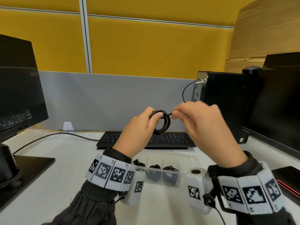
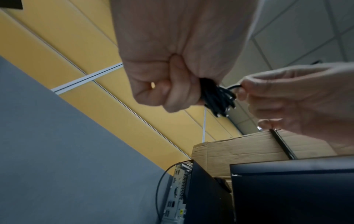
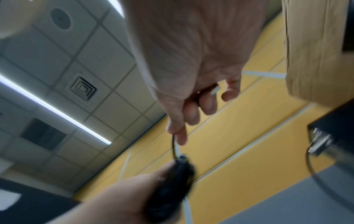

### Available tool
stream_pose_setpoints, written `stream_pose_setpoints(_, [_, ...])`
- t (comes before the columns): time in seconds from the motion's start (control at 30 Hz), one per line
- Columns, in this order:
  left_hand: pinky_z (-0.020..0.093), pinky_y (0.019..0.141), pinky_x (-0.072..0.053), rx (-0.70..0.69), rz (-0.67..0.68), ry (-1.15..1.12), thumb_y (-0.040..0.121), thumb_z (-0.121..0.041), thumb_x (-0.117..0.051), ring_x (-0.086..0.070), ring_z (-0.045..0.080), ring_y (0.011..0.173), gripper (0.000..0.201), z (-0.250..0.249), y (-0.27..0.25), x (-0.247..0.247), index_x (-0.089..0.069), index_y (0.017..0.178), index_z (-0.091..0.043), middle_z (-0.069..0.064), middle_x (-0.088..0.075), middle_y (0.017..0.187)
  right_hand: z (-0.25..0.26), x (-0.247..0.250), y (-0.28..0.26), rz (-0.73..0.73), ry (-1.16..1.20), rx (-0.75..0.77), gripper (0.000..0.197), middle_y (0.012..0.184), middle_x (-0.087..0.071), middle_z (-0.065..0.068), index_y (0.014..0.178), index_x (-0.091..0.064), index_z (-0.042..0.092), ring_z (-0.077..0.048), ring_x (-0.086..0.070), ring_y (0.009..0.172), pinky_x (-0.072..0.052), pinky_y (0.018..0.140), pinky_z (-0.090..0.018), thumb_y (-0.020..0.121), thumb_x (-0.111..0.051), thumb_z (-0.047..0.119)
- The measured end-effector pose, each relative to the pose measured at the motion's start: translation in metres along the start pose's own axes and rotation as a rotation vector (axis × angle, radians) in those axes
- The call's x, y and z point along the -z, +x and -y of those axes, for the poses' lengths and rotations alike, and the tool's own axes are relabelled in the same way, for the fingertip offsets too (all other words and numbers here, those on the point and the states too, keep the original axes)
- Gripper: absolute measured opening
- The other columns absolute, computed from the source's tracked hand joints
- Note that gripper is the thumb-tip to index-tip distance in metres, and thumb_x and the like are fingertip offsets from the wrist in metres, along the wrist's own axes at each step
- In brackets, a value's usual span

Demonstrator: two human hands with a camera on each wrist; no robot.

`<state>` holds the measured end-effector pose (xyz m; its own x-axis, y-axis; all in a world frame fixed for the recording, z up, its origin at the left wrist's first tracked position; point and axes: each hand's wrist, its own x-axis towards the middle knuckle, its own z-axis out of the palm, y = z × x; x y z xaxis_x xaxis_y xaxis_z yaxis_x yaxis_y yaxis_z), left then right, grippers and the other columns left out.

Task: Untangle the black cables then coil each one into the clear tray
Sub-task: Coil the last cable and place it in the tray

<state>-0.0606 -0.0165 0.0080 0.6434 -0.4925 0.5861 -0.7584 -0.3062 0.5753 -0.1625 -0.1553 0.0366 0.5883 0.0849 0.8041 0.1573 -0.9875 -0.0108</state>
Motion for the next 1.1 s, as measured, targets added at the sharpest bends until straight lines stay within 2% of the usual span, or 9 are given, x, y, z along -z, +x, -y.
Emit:
stream_pose_setpoints(0.07, [0.039, 0.059, -0.035, -0.065, 0.031, -0.074, 0.096, -0.044, -0.032, -0.04, 0.017, 0.059, 0.034, -0.009, -0.002, 0.001, -0.045, 0.082, -0.016, 0.006, -0.045, 0.067, -0.015, 0.004, 0.001, -0.149, -0.06, -0.029, 0.029, 0.088, -0.053, 0.006, 0.087, -0.066, 0.028, -0.021, -0.044, 0.086, -0.02, 0.071, -0.031, 0.091, -0.041, 0.042])
stream_pose_setpoints(0.17, [0.039, 0.058, -0.031, -0.137, 0.04, -0.163, 0.091, -0.047, -0.028, -0.034, 0.015, 0.057, 0.039, -0.024, -0.006, 0.001, -0.042, 0.078, -0.013, 0.005, -0.039, 0.067, -0.03, -0.006, 0.001, -0.273, -0.05, -0.1, 0.024, 0.096, -0.052, -0.002, 0.093, -0.07, 0.027, -0.019, -0.037, 0.09, -0.016, 0.071, -0.025, 0.091, -0.05, 0.039])
stream_pose_setpoints(0.3, [0.039, 0.056, -0.031, -0.17, -0.028, -0.209, 0.095, -0.046, -0.028, -0.034, 0.013, 0.055, 0.034, -0.028, -0.008, -0.004, -0.041, 0.076, -0.022, 0.004, -0.038, 0.064, -0.025, -0.023, 0.003, -0.132, 0.402, -0.207, 0.018, 0.079, -0.053, -0.001, 0.088, -0.065, 0.031, -0.007, -0.051, 0.07, -0.038, 0.069, -0.009, 0.095, -0.051, 0.022])
stream_pose_setpoints(0.37, [0.039, 0.056, -0.032, -0.175, -0.086, -0.22, 0.096, -0.043, -0.028, -0.035, 0.012, 0.055, 0.028, -0.026, -0.007, -0.006, -0.041, 0.078, -0.026, 0.001, -0.04, 0.063, -0.015, -0.022, 0.004, -0.042, 0.723, -0.335, 0.022, 0.08, -0.064, -0.01, 0.089, -0.066, 0.025, -0.008, -0.06, 0.068, -0.048, 0.068, -0.013, 0.096, -0.048, 0.015])
stream_pose_setpoints(0.47, [0.046, 0.06, -0.043, -0.174, -0.13, -0.175, 0.095, -0.05, -0.025, -0.049, 0.017, 0.06, 0.035, -0.02, -0.006, -0.009, -0.046, 0.089, -0.022, -0.001, -0.052, 0.067, -0.006, -0.023, 0.004, 0.091, 1.226, -0.52, 0.028, 0.087, -0.067, -0.013, 0.106, -0.065, 0.0, -0.014, -0.064, 0.078, -0.054, 0.071, -0.022, 0.099, -0.042, 0.014])
stream_pose_setpoints(0.57, [0.054, 0.062, -0.043, -0.159, -0.12, -0.12, 0.092, -0.056, -0.021, -0.051, 0.025, 0.063, 0.044, -0.019, -0.007, -0.013, -0.046, 0.094, -0.019, 0.009, -0.057, 0.071, -0.005, -0.025, 0.004, 0.145, 1.437, -0.639, 0.029, 0.089, -0.068, -0.009, 0.11, -0.062, -0.001, -0.015, -0.062, 0.08, -0.055, 0.076, -0.026, 0.099, -0.042, 0.016])
stream_pose_setpoints(0.77, [0.052, 0.059, -0.039, -0.102, -0.057, -0.104, 0.094, -0.052, -0.02, -0.04, 0.018, 0.054, 0.037, -0.02, -0.007, -0.01, -0.041, 0.081, -0.024, 0.0, -0.043, 0.06, -0.003, -0.015, 0.005, 0.155, 1.391, -0.654, 0.024, 0.082, -0.065, -0.007, 0.111, -0.057, 0.009, -0.018, -0.061, 0.076, -0.055, 0.067, -0.024, 0.093, -0.051, 0.023])
stream_pose_setpoints(0.93, [0.05, 0.059, -0.039, -0.093, -0.035, -0.1, 0.093, -0.056, -0.019, -0.04, 0.019, 0.054, 0.047, -0.024, -0.008, -0.01, -0.042, 0.085, -0.016, -0.005, -0.043, 0.059, 0.004, -0.013, 0.004, 0.144, 1.293, -0.602, 0.029, 0.079, -0.071, -0.002, 0.107, -0.058, 0.007, -0.015, -0.069, 0.077, -0.054, 0.067, -0.022, 0.088, -0.057, 0.029])
stream_pose_setpoints(1.1, [0.046, 0.058, -0.039, -0.092, -0.08, -0.162, 0.088, -0.055, -0.021, -0.038, 0.012, 0.052, 0.044, -0.026, -0.009, -0.011, -0.042, 0.083, -0.017, -0.007, -0.042, 0.057, 0.006, -0.018, 0.005, 0.097, 1.122, -0.576, 0.03, 0.081, -0.073, -0.005, 0.105, -0.054, 0.007, -0.015, -0.07, 0.082, -0.057, 0.079, -0.032, 0.091, -0.053, 0.034])
